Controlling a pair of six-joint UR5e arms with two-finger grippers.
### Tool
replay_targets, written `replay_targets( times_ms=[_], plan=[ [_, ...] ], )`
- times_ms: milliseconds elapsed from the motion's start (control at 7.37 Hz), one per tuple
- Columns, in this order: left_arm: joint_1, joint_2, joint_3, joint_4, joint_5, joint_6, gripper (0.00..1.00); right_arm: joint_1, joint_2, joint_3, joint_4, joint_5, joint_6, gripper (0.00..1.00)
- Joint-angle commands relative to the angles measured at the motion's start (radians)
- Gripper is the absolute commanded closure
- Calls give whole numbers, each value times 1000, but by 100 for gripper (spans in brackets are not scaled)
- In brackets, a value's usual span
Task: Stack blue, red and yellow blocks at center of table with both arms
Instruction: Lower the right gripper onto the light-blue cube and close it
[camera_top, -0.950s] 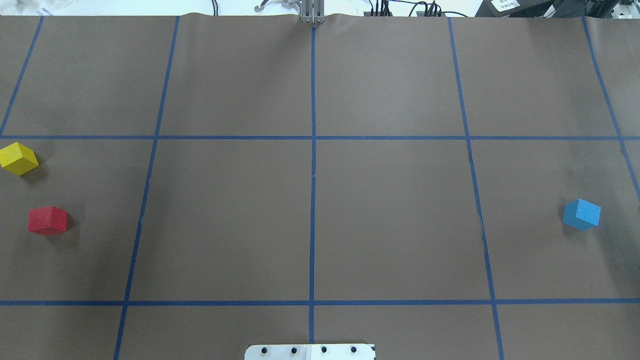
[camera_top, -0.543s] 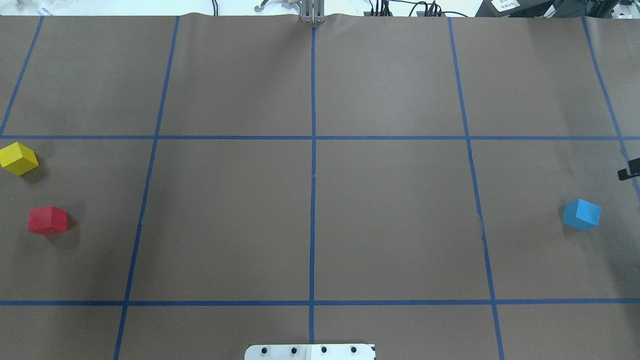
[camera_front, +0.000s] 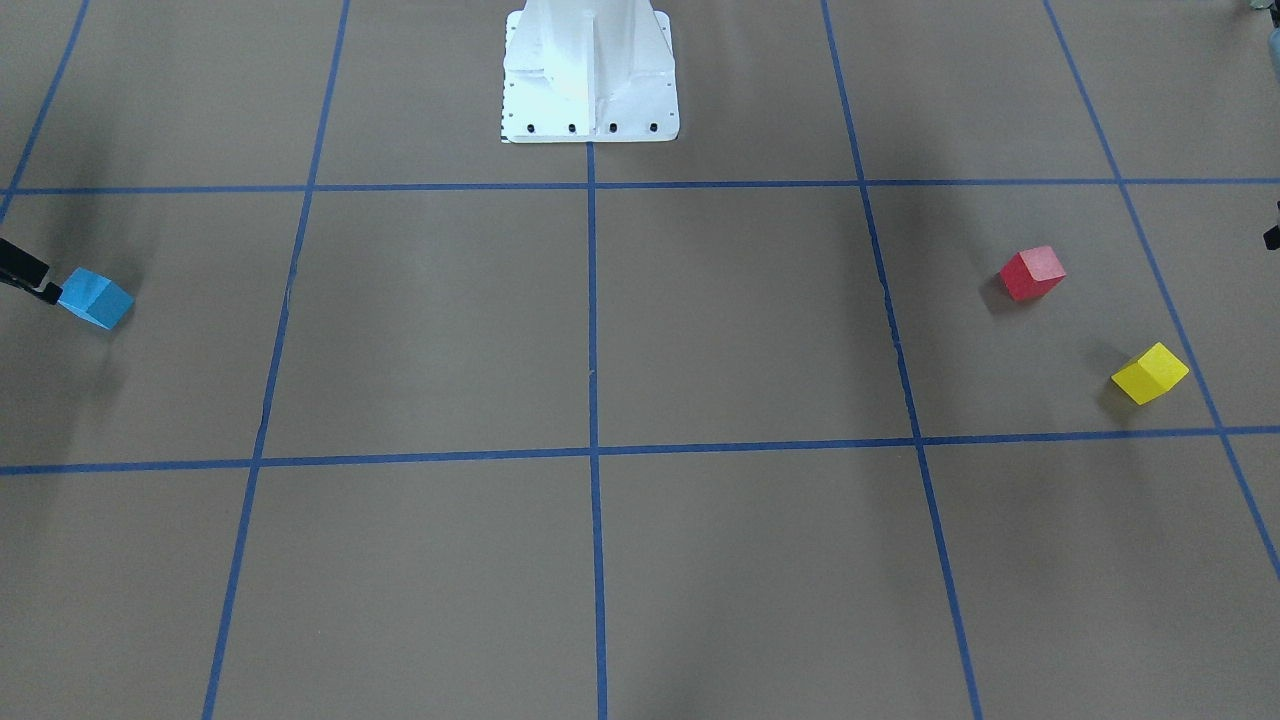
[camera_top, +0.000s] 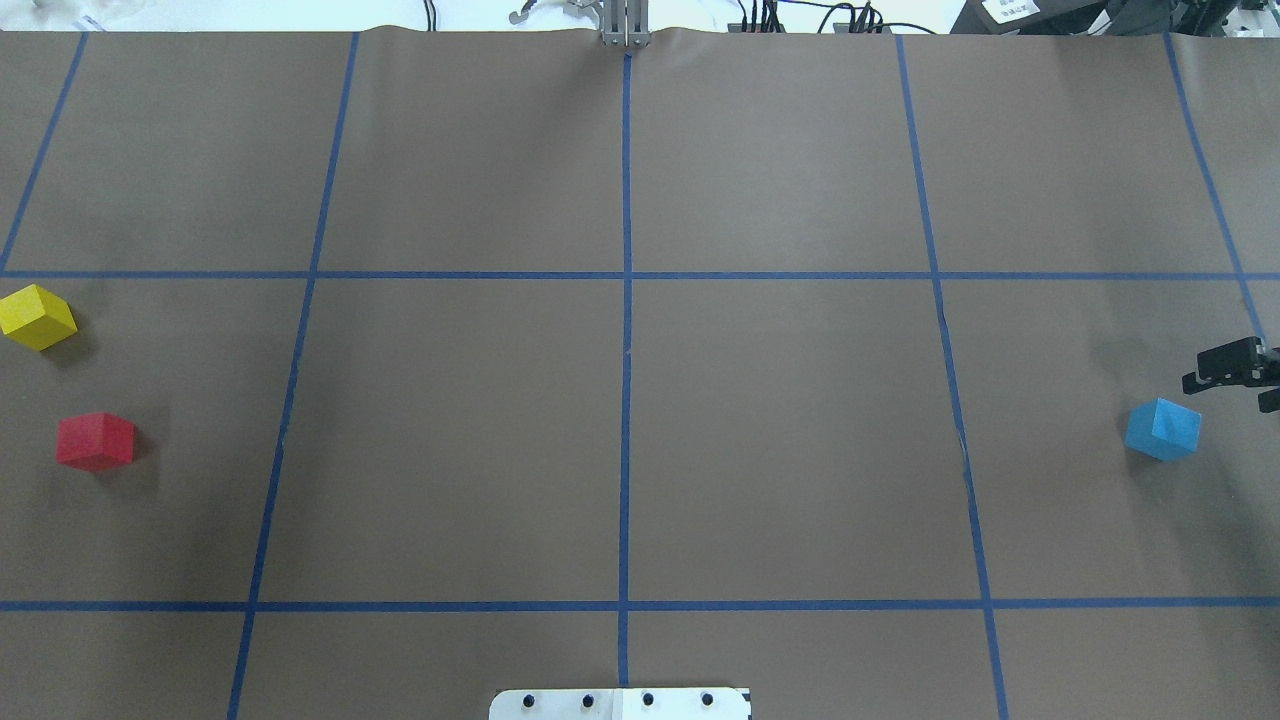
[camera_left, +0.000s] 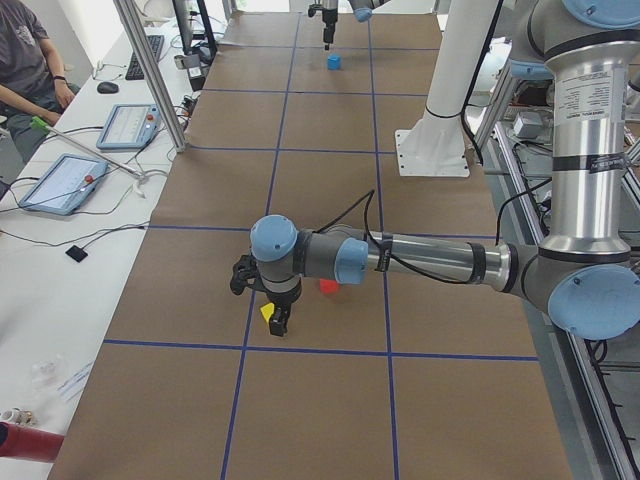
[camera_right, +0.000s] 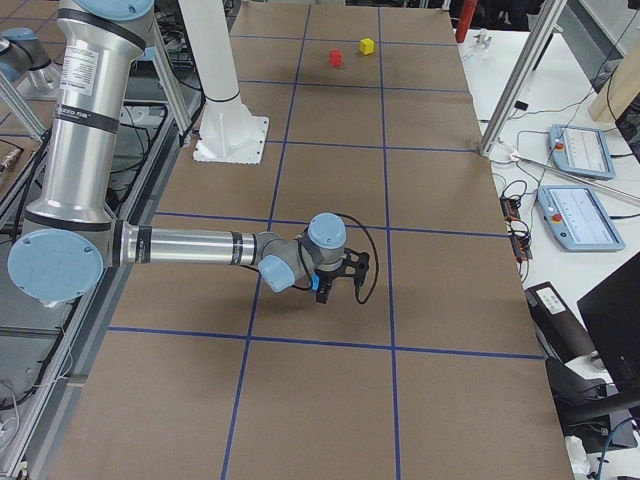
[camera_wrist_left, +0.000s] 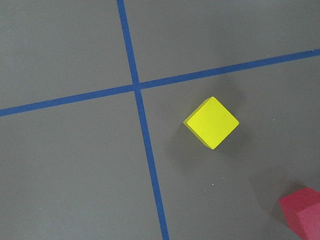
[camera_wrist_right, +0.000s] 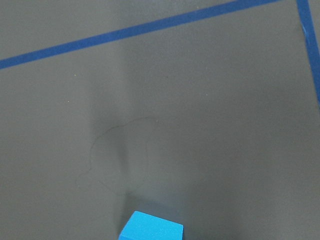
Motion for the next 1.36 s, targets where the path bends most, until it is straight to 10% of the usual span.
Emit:
replay_targets(
  times_ms=[0, 1222],
  plan=[
    [0, 0, 1, 0, 0, 1, 0, -68, -8, 8, 0, -35, 84, 2],
    [-1, 2, 2, 0, 2, 2, 0, -170, 33, -33, 0, -108, 130, 7]
  ],
)
